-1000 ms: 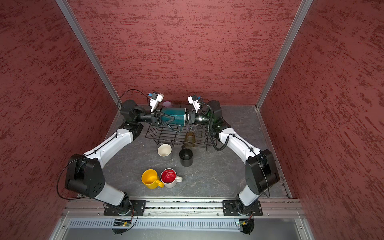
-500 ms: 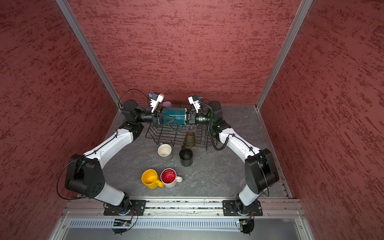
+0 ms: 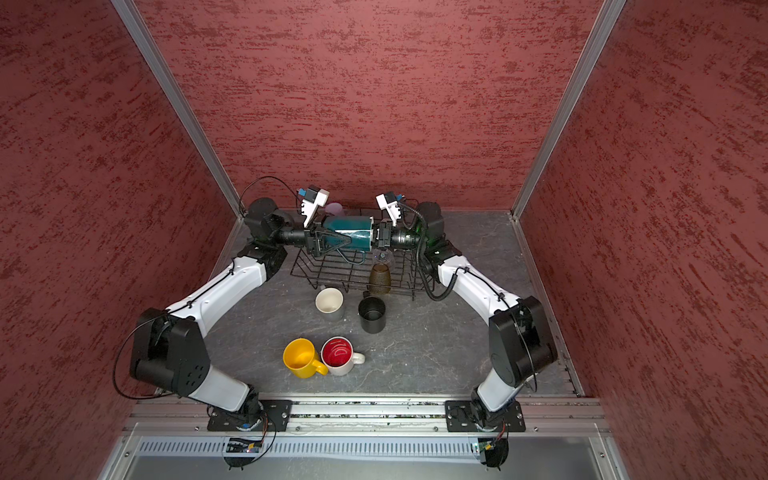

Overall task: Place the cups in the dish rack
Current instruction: 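Close the left gripper on the teal mug beside the right gripper, then open the right gripper and withdraw it while the left gripper holds the mug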

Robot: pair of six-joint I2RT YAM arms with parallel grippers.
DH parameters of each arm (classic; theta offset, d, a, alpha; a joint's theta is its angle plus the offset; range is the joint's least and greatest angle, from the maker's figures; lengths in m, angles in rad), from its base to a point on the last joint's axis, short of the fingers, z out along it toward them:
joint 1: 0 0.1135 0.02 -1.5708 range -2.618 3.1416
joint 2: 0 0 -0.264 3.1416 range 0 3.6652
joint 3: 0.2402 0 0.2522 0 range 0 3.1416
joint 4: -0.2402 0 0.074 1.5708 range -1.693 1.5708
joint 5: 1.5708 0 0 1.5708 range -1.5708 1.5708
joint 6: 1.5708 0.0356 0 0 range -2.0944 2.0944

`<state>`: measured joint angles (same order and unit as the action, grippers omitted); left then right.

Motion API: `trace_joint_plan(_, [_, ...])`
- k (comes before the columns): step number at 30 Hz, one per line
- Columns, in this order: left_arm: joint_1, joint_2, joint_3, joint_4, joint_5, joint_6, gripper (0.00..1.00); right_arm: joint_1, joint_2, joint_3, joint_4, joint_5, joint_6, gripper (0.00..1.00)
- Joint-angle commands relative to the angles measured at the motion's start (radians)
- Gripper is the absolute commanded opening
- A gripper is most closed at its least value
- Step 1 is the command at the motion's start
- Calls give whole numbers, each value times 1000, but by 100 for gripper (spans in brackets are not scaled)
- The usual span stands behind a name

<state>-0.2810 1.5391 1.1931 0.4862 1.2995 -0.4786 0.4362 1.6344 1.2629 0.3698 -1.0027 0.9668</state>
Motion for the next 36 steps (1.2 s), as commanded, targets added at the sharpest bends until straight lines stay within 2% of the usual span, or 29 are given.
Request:
trace_joint_plan(1, [-17,-28,31,41,12,77,0,-5,-2,20,6,48,82,5])
trace_joint_plan(5, [-8,-37,30,46,6,69,0,-7,-4,14,6,58,80,11])
trace_joint_plan(28, [23,-50,32,83,6,26,0,-42,-42,-43,9,93,83,33])
trace_joint_plan(36, [40,-48,50,17,-25,49,0,-69,-81,-81,-24,151,57,43])
